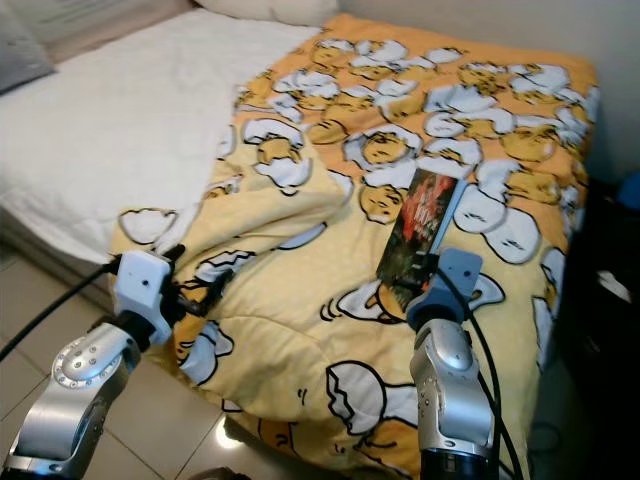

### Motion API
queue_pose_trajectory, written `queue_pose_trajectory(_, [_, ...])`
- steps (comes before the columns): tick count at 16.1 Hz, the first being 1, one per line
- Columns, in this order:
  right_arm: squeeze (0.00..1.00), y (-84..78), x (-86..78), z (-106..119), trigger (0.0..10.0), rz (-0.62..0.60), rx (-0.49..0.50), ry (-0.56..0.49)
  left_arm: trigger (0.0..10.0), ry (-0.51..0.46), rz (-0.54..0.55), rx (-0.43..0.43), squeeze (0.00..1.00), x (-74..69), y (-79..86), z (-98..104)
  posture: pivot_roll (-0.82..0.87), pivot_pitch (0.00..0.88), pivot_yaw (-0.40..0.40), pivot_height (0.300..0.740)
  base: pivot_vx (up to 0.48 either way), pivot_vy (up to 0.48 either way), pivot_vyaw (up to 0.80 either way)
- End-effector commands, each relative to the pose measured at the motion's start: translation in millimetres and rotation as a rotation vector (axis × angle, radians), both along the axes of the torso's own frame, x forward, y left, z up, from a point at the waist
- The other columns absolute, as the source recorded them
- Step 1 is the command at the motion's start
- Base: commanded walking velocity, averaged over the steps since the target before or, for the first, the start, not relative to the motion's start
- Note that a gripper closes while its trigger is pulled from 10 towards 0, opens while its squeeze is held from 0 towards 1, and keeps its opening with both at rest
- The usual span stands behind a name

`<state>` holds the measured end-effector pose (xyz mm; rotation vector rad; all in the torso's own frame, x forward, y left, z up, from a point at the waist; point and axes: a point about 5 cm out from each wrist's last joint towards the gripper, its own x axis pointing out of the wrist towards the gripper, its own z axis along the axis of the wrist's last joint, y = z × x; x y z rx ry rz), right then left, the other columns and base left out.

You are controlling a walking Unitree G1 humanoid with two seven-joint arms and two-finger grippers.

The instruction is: Clean up the room

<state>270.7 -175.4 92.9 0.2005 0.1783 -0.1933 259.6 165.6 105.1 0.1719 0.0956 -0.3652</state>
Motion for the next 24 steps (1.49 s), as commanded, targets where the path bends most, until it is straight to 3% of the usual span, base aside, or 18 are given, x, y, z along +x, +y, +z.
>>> queue_pose_trajectory(1, [0.0,4.3,1.3,10.6,10.0,0.0,-0.002,-0.039,10.0,-0.026,0.033,0.011,0.0,5.0,2.1,4.9,-0.06,0.0,0.05,0.74,0.0,0.0,-0.78])
queue_pose_trajectory(5, [0.0,1.0,3.6,27.5,10.0,-0.08,-0.12,-0.132,10.0,-0.043,0.056,0.008,0.0,9.5,1.3,6.8,-0.07,0.0,0.054,0.74,0.0,0.0,-0.76])
queue_pose_trajectory(10, [0.0,-3.0,7.4,28.6,10.0,-0.127,-0.099,-0.118,10.0,-0.061,0.068,0.008,0.0,9.6,1.1,11.1,-0.04,0.0,0.03,0.74,0.0,0.052,-0.78])
queue_pose_trajectory(11, [0.0,5.6,9.1,27.6,10.0,-0.07,-0.081,-0.117,10.0,-0.061,0.096,-0.018,0.0,12.1,5.4,12.2,-0.05,0.0,0.03,0.74,0.0,0.27,-0.79])
queue_pose_trajectory(16, [0.0,10.4,6.3,26.6,10.0,0.019,-0.104,-0.1,10.0,-0.068,0.127,-0.002,0.0,7.7,6.9,10.3,-0.05,0.0,-0.01,0.74,0.0,0.273,-0.79])
queue_pose_trajectory(20, [0.0,4.6,0.0,27.3,10.0,-0.007,-0.129,-0.105,10.0,-0.097,0.153,0.007,0.0,9.1,12.8,17.3,-0.05,0.0,-0.012,0.74,0.0,0.273,-0.79])
queue_pose_trajectory(24, [0.0,11.7,-0.9,36.9,10.0,0.018,-0.155,-0.145,10.0,-0.103,0.159,-0.028,0.0,7.9,7.6,18.6,-0.05,0.0,-0.019,0.74,0.0,0.276,-0.79])
